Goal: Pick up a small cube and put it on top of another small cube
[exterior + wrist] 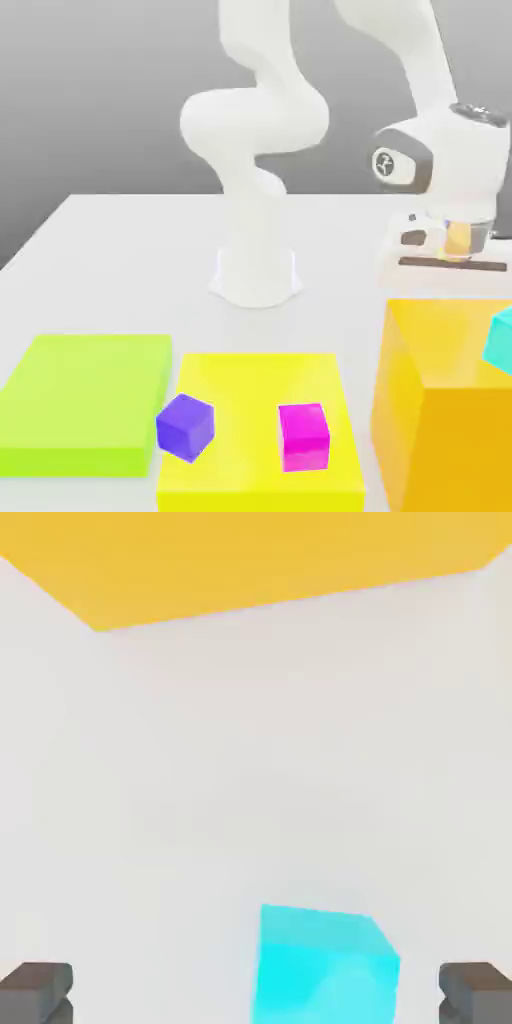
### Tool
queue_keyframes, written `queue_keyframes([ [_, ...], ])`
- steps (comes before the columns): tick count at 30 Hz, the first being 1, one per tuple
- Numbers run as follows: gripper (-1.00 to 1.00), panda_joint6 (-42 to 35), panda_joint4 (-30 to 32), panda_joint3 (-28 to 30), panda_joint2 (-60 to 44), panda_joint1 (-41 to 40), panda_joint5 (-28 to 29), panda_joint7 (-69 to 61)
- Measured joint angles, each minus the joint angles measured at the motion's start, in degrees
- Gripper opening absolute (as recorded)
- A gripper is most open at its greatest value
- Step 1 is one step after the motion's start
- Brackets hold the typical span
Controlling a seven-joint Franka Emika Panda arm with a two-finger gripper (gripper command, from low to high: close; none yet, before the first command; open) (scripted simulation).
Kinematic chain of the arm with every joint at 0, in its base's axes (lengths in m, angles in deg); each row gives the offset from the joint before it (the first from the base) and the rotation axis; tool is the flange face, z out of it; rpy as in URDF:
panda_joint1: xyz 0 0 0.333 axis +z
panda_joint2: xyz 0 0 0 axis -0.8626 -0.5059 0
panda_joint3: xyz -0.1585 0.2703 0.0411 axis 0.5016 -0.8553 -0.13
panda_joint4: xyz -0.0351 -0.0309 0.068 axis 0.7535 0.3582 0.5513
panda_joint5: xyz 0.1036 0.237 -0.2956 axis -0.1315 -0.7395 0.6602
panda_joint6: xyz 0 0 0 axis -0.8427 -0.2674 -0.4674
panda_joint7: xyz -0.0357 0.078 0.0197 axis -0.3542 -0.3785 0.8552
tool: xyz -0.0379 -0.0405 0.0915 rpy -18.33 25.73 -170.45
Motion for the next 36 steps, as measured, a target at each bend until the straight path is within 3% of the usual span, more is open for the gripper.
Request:
queue_keyframes([
  [3, 0.00, 3.1, 1.1, -0.3, -1.8, -1.0, 4.5, 5.5],
  [7, 0.00, 5.9, 0.2, 2.9, -5.8, -0.6, 15.1, 13.6],
  [13, 0.00, 9.7, -1.7, 15.5, -11.9, 8.2, 31.1, 25.4],
  [19, 0.00, 14.3, -2.9, 30.1, -17.6, 20.3, 40.5, 32.3],
  [20, -1.00, 15.0, -3.0, 32.0, -18.4, 21.9, 41.2, 32.8],
  [27, -1.00, 15.2, -3.0, 32.3, -18.5, 22.3, 41.3, 32.9],
  [31, -1.00, 12.6, -2.4, 25.0, -15.3, 16.3, 36.6, 29.5],
  [36, -1.00, 9.1, -1.1, 14.9, -10.4, 9.1, 25.6, 21.4],
])
